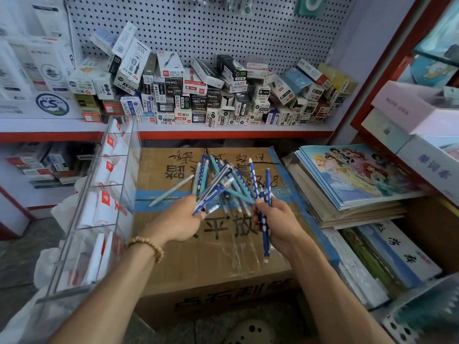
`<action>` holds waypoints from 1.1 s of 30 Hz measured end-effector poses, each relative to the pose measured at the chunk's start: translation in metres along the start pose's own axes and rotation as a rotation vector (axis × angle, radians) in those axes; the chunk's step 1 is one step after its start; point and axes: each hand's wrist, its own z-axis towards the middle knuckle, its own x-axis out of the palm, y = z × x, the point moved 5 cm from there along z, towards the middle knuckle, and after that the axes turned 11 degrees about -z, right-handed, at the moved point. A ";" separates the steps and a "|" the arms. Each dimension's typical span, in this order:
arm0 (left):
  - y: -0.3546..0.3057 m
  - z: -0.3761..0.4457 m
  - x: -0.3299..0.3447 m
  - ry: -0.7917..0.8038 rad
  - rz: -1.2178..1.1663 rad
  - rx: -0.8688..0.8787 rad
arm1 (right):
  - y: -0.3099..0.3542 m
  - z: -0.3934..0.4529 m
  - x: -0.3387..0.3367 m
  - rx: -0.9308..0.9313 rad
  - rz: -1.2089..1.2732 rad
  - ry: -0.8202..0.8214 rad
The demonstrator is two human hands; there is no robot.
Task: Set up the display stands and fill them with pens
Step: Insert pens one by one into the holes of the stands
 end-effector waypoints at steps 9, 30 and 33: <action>-0.003 -0.006 0.023 0.280 -0.882 -0.097 | 0.004 0.009 0.021 0.111 0.333 0.025; -0.011 -0.003 0.035 0.404 -0.998 -0.110 | 0.028 0.023 0.017 -0.029 0.274 -0.003; -0.014 -0.004 0.037 0.427 -1.030 -0.091 | 0.038 0.022 0.010 -0.084 0.236 -0.035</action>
